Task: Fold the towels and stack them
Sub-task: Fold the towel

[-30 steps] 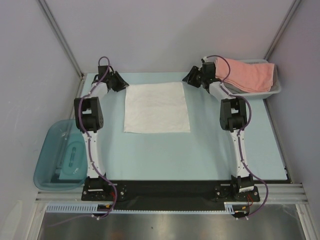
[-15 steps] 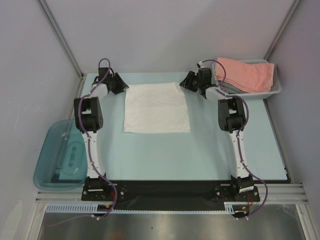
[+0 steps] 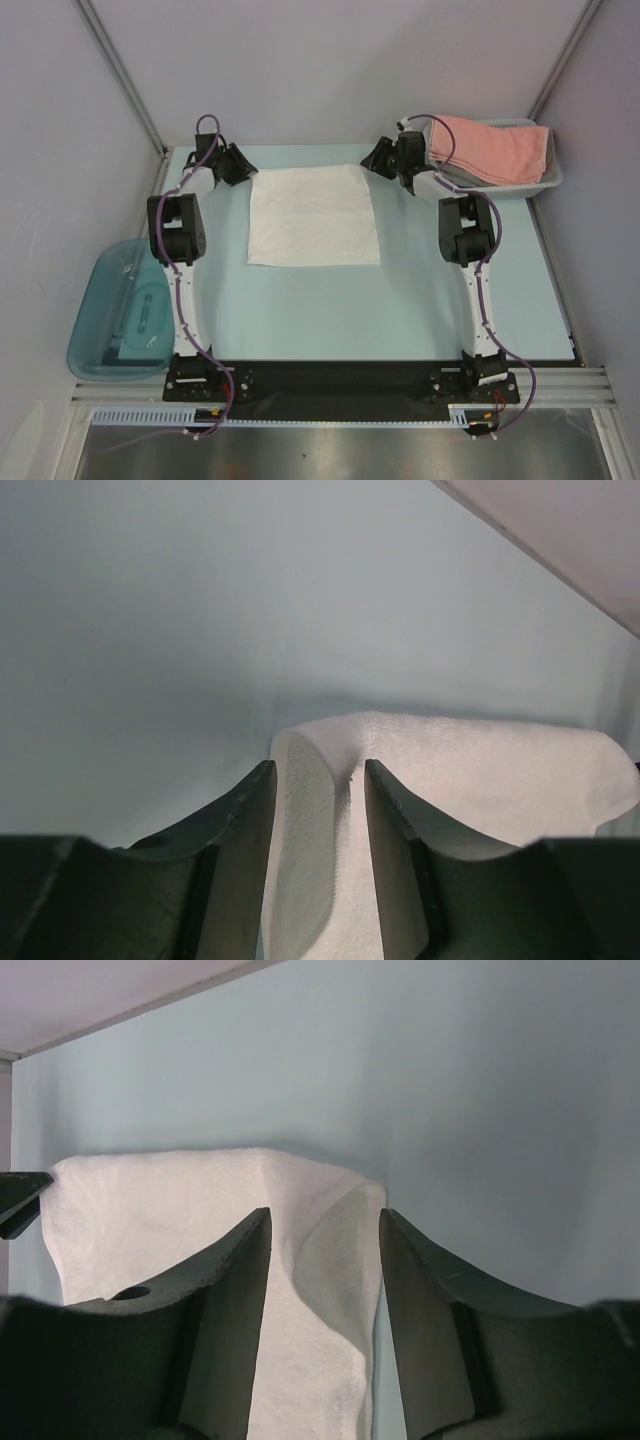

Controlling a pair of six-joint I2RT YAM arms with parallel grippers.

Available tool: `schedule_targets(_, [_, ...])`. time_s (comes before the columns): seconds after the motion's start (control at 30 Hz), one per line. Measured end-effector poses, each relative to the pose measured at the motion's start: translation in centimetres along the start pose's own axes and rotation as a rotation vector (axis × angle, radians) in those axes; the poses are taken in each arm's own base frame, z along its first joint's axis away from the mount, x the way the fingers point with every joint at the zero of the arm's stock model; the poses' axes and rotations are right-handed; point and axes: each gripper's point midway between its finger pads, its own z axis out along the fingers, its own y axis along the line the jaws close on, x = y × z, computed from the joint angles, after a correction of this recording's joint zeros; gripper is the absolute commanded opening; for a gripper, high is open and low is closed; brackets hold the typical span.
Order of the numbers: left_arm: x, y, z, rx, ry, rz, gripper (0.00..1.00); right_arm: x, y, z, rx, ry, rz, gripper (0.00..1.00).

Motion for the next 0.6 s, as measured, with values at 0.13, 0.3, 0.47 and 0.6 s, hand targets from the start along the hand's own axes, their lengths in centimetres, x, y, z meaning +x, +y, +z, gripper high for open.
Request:
schedule_targets(0.13, [-0.1,-0.1,0.0,0.006,-0.001,-0.001,0.43,0.4,0.4,0.1,-0.001,0.007,0.011,0.52])
schedule_targets(0.3, [-0.3,-0.4,-0.1,0.017,-0.005,-0.005,0.41,-0.3,2.2,0.2,-0.023,0.001,0.017,0.49])
schedule_targets(0.47, [-1.1,-1.3,-0.3,0.041,-0.018,-0.004,0.36,-2.5,4.5,0.2,-0.064,-0.038,0.013,0.44])
schedule_targets(0.6, [-1.3,-1.6,-0.3,0.051,-0.022,-0.008,0.33,-3.1,5.2,0.5,-0.085,-0.05,0.017,0.43])
